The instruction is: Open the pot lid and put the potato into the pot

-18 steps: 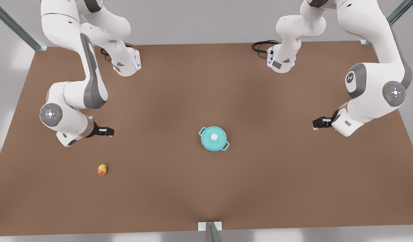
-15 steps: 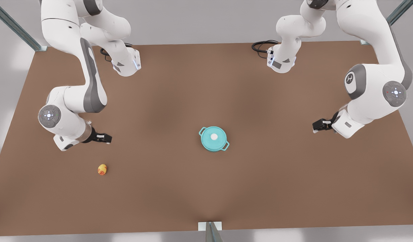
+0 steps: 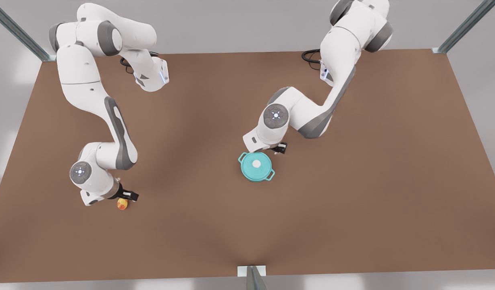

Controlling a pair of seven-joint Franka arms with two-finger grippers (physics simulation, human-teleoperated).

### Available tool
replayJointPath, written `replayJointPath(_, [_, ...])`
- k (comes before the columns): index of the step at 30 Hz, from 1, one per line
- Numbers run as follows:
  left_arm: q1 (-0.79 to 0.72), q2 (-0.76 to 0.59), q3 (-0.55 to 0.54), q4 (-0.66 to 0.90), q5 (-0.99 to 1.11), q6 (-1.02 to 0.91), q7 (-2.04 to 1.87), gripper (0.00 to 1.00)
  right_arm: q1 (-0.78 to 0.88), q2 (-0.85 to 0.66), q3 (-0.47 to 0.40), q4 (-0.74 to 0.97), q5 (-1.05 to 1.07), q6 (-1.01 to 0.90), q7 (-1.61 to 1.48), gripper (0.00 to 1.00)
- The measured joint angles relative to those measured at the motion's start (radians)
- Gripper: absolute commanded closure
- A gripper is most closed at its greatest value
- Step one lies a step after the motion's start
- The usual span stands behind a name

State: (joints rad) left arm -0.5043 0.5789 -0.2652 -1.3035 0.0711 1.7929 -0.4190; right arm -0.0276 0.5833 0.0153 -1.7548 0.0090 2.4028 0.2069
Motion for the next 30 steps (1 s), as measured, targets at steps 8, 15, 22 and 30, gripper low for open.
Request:
replayJointPath(8, [-0.063, 0.135, 0.006, -0.035, 0.1, 0.161, -0.251, 0.0, -0.071, 0.093, 0.036, 0.036, -0.056, 0.071, -0.006, 0.0])
replayJointPath(15, [-0.052, 0.219, 0.014, -0.049, 0.154, 0.303, -0.343, 0.0, -0.118, 0.151, 0.084, 0.068, -0.141, 0.092, -0.016, 0.01])
replayJointPath(22, [-0.053, 0.237, 0.014, -0.073, 0.183, 0.38, -0.404, 0.0, -0.211, 0.175, 0.158, 0.076, -0.216, 0.115, -0.024, 0.13])
replayJointPath(30, [-0.044, 0.238, 0.014, -0.073, 0.191, 0.406, -0.453, 0.63, -0.199, 0.197, 0.168, 0.087, -0.234, 0.125, -0.015, 0.3])
